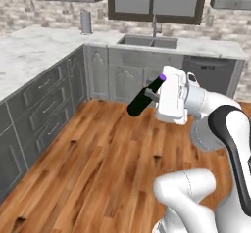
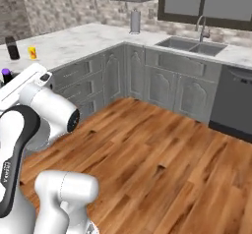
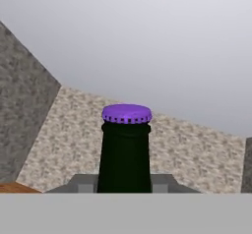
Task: Open the cabinet directly in front. Then move the beer and the cup to the dining counter with the jar on it.
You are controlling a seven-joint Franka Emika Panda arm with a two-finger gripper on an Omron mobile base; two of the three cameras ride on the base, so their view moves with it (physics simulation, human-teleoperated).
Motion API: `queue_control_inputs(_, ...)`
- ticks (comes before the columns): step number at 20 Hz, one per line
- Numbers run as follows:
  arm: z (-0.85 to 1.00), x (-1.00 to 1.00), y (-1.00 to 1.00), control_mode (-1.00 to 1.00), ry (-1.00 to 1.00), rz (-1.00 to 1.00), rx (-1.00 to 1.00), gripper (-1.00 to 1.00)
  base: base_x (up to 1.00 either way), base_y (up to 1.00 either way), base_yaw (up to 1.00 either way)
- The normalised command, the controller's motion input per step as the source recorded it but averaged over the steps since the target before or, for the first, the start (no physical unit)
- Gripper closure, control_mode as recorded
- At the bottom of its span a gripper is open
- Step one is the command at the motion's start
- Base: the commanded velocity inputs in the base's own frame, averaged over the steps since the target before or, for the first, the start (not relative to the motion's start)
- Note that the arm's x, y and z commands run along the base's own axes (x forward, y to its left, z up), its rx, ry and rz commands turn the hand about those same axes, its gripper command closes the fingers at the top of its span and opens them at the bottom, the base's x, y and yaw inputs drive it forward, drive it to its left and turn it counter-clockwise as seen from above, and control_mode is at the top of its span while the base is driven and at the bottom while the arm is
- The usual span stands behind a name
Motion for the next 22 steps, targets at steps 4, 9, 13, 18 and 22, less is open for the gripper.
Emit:
queue_control_inputs(4,0.0,0.0,0.0,1.0,0.0,0.0,0.0,1.0,1.0,0.0,0.42)
queue_control_inputs(9,0.0,0.0,0.0,1.0,0.0,0.0,0.0,1.0,1.0,0.0,0.44)
queue_control_inputs(13,0.0,0.0,0.0,1.0,0.0,0.0,0.0,1.0,1.0,0.0,0.44)
queue_control_inputs(18,0.0,0.0,0.0,1.0,0.0,0.0,0.0,1.0,1.0,0.0,0.45)
queue_control_inputs(22,0.0,0.0,0.0,1.0,0.0,0.0,0.0,1.0,1.0,-0.07,0.49)
